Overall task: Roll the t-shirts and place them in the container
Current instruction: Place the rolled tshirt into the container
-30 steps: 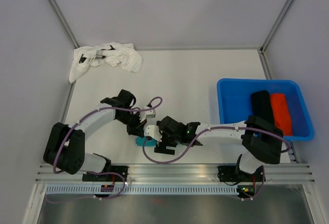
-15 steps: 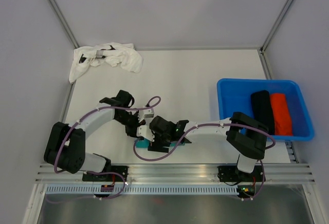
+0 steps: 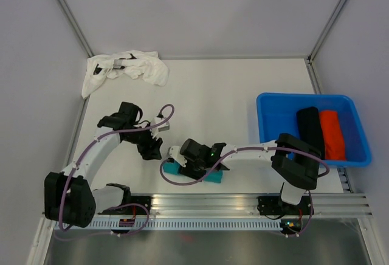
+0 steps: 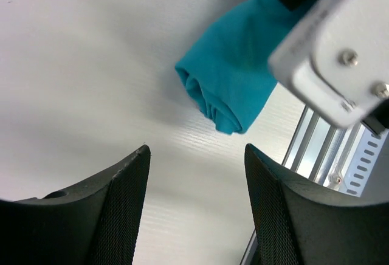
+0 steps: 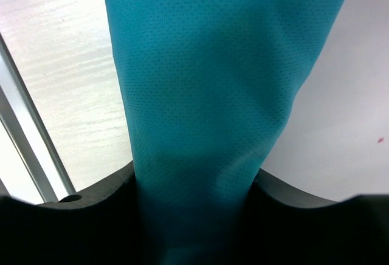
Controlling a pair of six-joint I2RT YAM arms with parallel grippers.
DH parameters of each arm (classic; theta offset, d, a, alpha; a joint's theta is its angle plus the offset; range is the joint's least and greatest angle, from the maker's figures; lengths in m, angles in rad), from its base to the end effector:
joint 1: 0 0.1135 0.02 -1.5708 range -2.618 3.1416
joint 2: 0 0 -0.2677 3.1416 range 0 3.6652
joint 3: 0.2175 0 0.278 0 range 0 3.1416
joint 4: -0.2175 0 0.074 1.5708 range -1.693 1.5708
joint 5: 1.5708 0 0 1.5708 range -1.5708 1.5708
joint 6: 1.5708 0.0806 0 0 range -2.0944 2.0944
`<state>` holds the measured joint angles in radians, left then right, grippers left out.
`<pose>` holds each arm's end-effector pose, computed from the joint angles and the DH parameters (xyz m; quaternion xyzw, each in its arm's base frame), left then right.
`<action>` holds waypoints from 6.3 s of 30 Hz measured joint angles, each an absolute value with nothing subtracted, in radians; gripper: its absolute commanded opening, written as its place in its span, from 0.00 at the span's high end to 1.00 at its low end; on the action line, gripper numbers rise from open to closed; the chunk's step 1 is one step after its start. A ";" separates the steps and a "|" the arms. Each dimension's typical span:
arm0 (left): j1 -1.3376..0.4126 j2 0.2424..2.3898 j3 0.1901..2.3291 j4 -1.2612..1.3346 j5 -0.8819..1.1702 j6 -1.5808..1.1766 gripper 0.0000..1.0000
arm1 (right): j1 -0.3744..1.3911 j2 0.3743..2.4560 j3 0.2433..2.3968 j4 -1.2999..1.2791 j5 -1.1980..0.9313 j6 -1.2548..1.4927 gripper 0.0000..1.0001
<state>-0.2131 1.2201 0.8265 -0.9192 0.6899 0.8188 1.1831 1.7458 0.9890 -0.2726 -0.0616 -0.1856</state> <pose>0.2203 -0.1002 0.1845 0.4983 0.7903 -0.2840 0.2156 0.1409 0.3581 0.1020 -0.6152 0.7411 0.1539 0.2205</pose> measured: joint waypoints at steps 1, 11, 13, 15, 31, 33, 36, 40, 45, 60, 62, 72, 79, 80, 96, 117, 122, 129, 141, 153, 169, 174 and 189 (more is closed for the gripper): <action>-0.210 1.201 0.826 -0.923 0.685 0.818 0.31 | 1.182 1.737 0.978 -0.272 -0.054 -0.156 0.45; -0.191 1.150 0.847 -0.936 0.617 0.721 0.31 | 1.104 1.689 0.923 -0.273 0.025 0.093 0.52; -0.189 1.143 0.858 -0.931 0.596 0.694 0.31 | 1.075 1.671 0.901 -0.267 0.037 0.137 0.52; -0.187 1.138 0.867 -0.924 0.575 0.669 0.31 | 1.052 1.653 0.879 -0.258 0.050 0.178 0.54; -0.186 1.138 0.902 -0.907 0.527 0.598 0.31 | 0.899 1.543 0.746 -0.180 0.107 0.345 0.61; -0.186 1.138 0.911 -0.902 0.526 0.591 0.31 | 0.877 1.534 0.738 -0.179 0.104 0.346 0.61; -0.186 1.138 0.917 -0.899 0.526 0.587 0.31 | 0.850 1.515 0.720 -0.178 0.102 0.347 0.61; -0.186 1.138 0.917 -0.893 0.525 0.583 0.30 | 0.822 1.493 0.710 -0.184 0.091 0.346 0.62; -0.186 1.138 0.917 -0.890 0.525 0.582 0.31 | 0.804 1.463 0.710 -0.204 0.084 0.345 0.62; -0.186 1.147 0.917 -0.888 0.529 0.582 0.29 | 0.781 1.515 0.723 -0.179 0.047 0.331 0.61; -0.186 1.157 0.917 -0.887 0.534 0.582 0.29 | 0.781 1.523 0.722 -0.152 0.020 0.331 0.56; -0.186 1.206 0.917 -0.887 0.552 0.582 0.29 | 0.875 1.614 0.814 -0.165 0.139 0.334 0.19; -0.186 1.205 0.917 -0.887 0.554 0.582 0.29 | 0.941 1.695 0.905 -0.207 0.253 0.350 0.14; -0.186 1.205 0.917 -0.887 0.555 0.582 0.29 | 0.942 1.702 0.915 -0.213 0.266 0.353 0.13; -0.186 1.201 0.917 -0.887 0.559 0.582 0.29 | 0.992 1.801 1.027 -0.221 0.361 0.346 0.29; -0.186 1.195 0.917 -0.887 0.560 0.582 0.29 | 1.003 1.701 0.926 -0.264 0.362 0.325 0.85; -0.186 1.194 0.917 -0.887 0.560 0.582 0.29 | 0.959 1.637 0.888 -0.310 0.314 0.316 0.93; -0.186 1.190 0.917 -0.887 0.560 0.582 0.30 | 0.863 1.547 0.865 -0.341 0.272 0.299 1.00; -0.186 1.190 0.917 -0.888 0.560 0.582 0.30 | 0.725 1.357 1.012 -0.451 0.234 0.211 1.00; -0.186 1.168 0.917 -0.888 0.579 0.582 0.30 | 0.197 1.122 1.066 -0.601 0.313 -0.002 1.00; -0.186 1.149 0.917 -0.887 0.605 0.583 0.29 | 0.025 1.392 0.929 -0.545 0.451 -0.123 1.00; -0.186 1.151 0.917 -0.887 0.604 0.583 0.29 | 0.077 1.485 0.888 -0.493 0.432 -0.093 0.99; -0.185 1.178 0.917 -0.880 0.604 0.583 0.29 | 0.109 1.603 0.885 -0.414 0.227 -0.039 0.62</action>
<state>-0.1852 1.1782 0.9173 -0.8803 0.6037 0.5835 0.1085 1.6028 0.8848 -0.4141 0.2268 -0.0391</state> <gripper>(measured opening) 0.703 0.433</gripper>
